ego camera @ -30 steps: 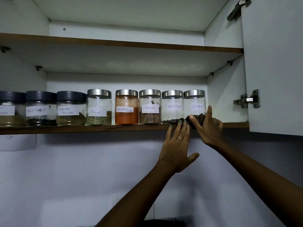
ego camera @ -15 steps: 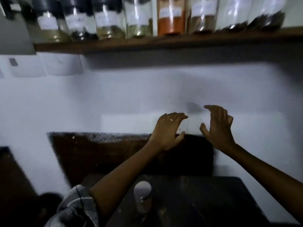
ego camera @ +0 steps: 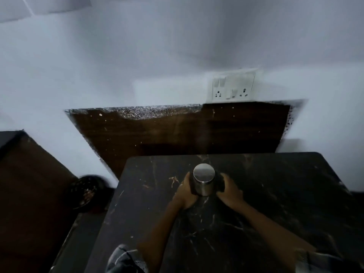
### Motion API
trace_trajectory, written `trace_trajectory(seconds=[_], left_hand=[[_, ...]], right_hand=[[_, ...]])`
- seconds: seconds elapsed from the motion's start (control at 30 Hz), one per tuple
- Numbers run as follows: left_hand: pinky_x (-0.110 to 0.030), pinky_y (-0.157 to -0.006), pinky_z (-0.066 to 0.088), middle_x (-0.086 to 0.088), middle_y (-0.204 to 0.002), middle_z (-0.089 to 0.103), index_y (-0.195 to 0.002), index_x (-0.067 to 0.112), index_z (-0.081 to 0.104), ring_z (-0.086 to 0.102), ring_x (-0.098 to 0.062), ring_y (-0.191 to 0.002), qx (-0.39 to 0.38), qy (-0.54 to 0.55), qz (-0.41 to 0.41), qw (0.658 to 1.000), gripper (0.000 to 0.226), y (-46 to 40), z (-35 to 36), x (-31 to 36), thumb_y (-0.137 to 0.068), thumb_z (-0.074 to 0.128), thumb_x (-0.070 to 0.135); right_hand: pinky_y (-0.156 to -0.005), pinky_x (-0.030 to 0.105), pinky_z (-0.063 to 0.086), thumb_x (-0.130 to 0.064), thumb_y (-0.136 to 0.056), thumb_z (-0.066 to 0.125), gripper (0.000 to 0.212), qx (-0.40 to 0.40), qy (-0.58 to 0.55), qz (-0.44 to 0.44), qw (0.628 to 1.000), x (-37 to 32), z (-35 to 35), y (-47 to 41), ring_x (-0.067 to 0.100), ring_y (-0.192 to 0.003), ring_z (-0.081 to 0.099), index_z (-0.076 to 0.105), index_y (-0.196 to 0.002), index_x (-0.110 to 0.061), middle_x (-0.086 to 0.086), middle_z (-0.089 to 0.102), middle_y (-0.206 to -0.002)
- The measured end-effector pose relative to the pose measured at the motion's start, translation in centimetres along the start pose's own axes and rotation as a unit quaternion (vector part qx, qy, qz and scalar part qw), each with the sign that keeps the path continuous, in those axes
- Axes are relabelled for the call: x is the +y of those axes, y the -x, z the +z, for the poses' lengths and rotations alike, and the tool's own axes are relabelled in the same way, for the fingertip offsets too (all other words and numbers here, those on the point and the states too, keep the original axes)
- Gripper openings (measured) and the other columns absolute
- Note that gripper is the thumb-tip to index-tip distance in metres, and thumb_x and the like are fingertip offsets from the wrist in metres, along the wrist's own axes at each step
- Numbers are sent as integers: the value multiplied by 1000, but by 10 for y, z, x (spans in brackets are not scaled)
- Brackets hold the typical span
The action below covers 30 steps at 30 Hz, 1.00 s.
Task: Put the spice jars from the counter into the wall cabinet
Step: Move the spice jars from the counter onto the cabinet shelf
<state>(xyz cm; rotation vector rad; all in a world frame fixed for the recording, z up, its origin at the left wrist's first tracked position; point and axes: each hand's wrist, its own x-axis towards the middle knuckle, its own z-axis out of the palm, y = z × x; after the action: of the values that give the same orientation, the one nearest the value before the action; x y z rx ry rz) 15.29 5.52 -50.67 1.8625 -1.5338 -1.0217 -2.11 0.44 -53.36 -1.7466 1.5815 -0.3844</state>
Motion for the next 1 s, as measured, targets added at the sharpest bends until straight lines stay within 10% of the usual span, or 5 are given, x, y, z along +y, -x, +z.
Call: trace_trajectory(seconds=[0.33, 0.77, 0.9, 1.0], left_hand=[[-27, -103, 34, -12, -147, 39, -147, 12, 19, 40, -23, -133, -48, 116, -19, 992, 96, -32, 9, -11, -73, 80, 11], [-23, -89, 45, 5, -124, 54, -124, 28, 38, 54, -11, -111, 58, 154, 43, 985, 75, -21, -18, 36, -66, 83, 35], [-23, -85, 51, 15, -114, 56, -119, 34, 41, 57, -4, -105, 120, 187, 127, 967, 67, -11, -48, 100, -66, 82, 42], [-25, -89, 48, 13, -117, 57, -127, 28, 43, 56, -5, -107, 148, 210, 172, 951, 69, -5, -69, 157, -70, 79, 42]], right_hand=[[-112, 49, 31, 4, -62, 76, 102, -51, -181, 30, 982, -12, 31, -5, 28, -137, 33, 21, -145, -18, 10, 34, -148], [-105, 47, 41, -24, -67, 81, 79, 12, -216, -52, 975, -47, -16, 4, 21, -126, 48, 39, -135, -24, 3, 51, -136], [-83, 21, 46, -39, -69, 79, 73, 70, -219, -144, 963, -84, -77, 17, 9, -115, 53, 41, -131, -35, -11, 51, -128], [-99, 42, 45, -48, -68, 75, 77, 127, -232, -168, 950, -114, -122, 29, 15, -123, 46, 38, -135, -36, -4, 46, -137]])
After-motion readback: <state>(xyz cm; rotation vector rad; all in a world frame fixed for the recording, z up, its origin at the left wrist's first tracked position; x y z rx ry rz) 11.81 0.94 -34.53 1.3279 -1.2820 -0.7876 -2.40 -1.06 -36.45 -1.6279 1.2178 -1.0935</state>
